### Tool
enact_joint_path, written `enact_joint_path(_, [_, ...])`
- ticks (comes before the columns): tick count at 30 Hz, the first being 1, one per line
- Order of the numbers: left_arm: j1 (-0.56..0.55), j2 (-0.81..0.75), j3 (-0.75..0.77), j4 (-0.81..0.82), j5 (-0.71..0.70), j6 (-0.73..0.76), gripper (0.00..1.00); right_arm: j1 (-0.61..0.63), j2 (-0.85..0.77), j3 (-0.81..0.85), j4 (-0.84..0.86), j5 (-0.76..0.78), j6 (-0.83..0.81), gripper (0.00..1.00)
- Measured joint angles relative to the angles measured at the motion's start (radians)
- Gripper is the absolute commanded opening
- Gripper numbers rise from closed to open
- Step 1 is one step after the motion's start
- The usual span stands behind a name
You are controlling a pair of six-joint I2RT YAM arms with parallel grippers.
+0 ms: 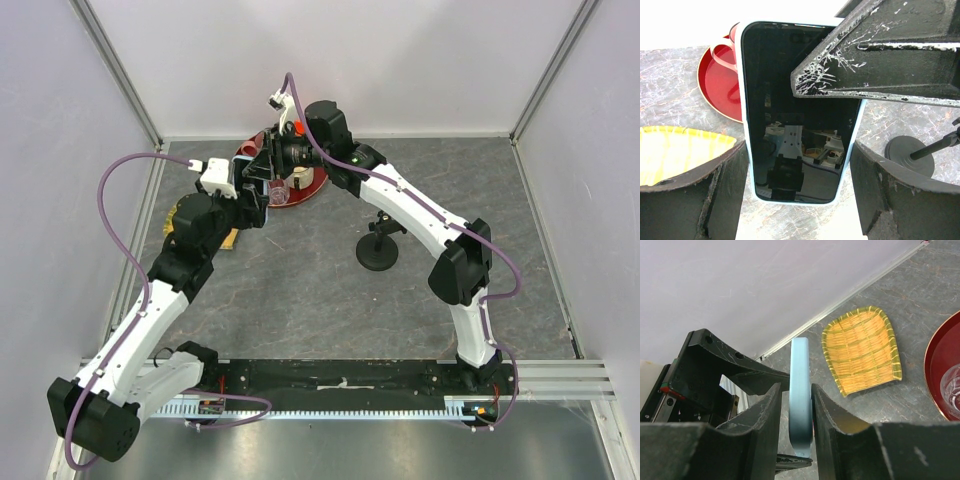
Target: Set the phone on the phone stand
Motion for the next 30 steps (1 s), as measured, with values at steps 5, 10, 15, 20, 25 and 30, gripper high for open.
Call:
enact_joint_path(5, [-0.005, -0.001, -0.002, 0.000, 0.000, 0.009, 0.02, 0.000, 0.000, 0.000, 0.000, -0.004, 0.003, 0.36])
enact_joint_path(10, [-0.010, -0.005, -0.006, 0.000, -0.001, 0.021, 0.02, 0.000, 0.004, 0.000, 0.000, -0.016, 0.003, 0.34])
enact_joint_path(15, [-0.018, -0.016, -0.022, 0.014, -0.002, 0.044, 0.02, 0.000, 0.019, 0.006, -0.002, -0.041, -0.009, 0.31])
enact_joint_path(20, [-0.019, -0.018, -0.030, 0.022, -0.005, 0.064, 0.02, -0.002, 0.031, 0.009, -0.002, -0.045, -0.024, 0.00])
enact_joint_path(25, [-0.021, -0.018, -0.032, 0.022, -0.007, 0.069, 0.20, -0.003, 0.029, 0.007, -0.008, -0.033, -0.040, 0.00])
enact_joint_path(30, [-0.029, -0.013, -0.031, 0.004, 0.039, 0.064, 0.66, 0.011, -0.083, -0.150, 0.020, 0.108, -0.092, 0.00])
